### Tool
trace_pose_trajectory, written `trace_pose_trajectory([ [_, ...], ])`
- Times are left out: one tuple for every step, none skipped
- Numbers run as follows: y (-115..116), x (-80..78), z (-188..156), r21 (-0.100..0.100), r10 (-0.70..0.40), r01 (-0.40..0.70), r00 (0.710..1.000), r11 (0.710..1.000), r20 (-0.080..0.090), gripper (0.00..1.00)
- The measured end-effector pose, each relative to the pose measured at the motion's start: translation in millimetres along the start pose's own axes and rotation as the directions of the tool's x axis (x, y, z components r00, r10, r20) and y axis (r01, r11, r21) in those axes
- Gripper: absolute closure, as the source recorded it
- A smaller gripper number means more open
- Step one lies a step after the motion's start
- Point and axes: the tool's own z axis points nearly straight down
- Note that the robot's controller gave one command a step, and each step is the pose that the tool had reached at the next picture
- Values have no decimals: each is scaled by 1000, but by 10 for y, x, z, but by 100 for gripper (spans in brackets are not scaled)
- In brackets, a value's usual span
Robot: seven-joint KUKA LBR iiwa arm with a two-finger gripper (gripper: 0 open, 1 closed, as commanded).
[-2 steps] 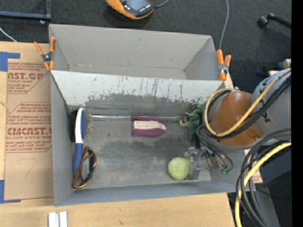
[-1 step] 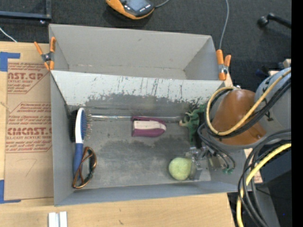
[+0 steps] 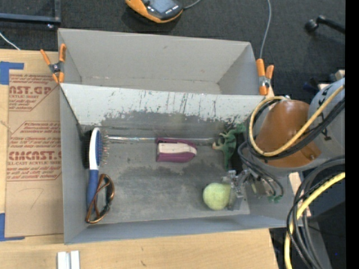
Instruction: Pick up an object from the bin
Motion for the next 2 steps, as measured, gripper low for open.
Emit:
trace_pose_trajectory([
  [-6, -20, -213, 2, 0, 0, 1000, 1000, 7, 100],
  [0, -11, -380, 1, 0, 0, 1000, 1000, 4, 100],
])
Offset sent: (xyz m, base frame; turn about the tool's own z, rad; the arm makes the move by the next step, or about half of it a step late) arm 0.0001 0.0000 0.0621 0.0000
